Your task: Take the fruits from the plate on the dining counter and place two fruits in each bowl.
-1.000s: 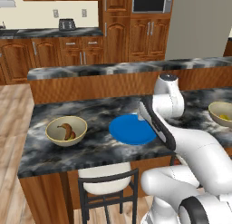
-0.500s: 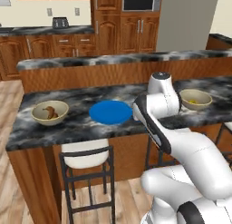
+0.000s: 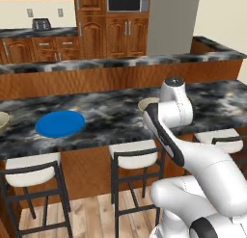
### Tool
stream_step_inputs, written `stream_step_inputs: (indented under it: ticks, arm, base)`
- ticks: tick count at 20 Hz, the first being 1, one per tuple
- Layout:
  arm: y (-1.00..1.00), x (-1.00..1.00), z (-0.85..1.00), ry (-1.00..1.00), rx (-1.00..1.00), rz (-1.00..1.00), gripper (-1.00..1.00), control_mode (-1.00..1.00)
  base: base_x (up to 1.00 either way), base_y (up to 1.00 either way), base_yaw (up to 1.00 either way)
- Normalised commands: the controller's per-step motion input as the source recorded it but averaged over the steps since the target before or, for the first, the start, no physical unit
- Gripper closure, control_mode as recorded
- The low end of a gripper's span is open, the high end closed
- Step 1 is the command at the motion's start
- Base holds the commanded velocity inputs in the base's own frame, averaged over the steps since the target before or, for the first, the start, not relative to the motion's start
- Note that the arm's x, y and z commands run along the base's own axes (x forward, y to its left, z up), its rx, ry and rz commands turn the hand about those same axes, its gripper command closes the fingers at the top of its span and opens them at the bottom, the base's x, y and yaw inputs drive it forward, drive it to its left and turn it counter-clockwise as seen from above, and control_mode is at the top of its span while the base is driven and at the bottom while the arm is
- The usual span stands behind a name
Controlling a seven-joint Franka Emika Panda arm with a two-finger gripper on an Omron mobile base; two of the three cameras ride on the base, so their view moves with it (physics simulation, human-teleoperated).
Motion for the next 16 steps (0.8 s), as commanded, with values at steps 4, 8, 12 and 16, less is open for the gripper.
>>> stream_step_inputs:
  ticks: [4,8,12,16]
  arm:
    - [0.00,0.00,0.00,0.00,0.00,0.00,1.00,1.00]
    - [0.00,0.00,0.00,0.00,0.00,0.00,1.00,1.00]
    - [0.00,0.00,0.00,0.00,0.00,0.00,1.00,1.00]
    - [0.00,0.00,0.00,0.00,0.00,0.00,1.00,1.00]
  base:
    - [0.57,-0.90,0.00]
    - [0.68,-0.28,0.00]
    - [0.50,0.12,0.00]
    - [0.50,0.17,0.00]
